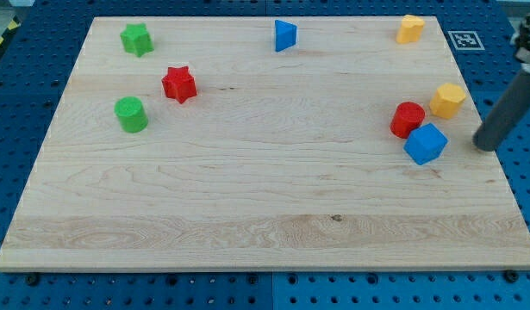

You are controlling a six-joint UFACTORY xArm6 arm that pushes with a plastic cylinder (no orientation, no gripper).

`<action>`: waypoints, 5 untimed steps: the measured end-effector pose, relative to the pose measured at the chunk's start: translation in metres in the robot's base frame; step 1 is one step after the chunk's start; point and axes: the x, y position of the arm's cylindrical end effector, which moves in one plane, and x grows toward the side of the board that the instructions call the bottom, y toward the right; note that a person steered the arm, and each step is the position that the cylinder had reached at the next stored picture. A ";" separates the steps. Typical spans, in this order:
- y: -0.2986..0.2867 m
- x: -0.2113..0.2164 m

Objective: Move blue cube away from the bottom of the red circle

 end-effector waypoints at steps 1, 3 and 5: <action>-0.016 0.001; -0.062 0.001; -0.096 0.001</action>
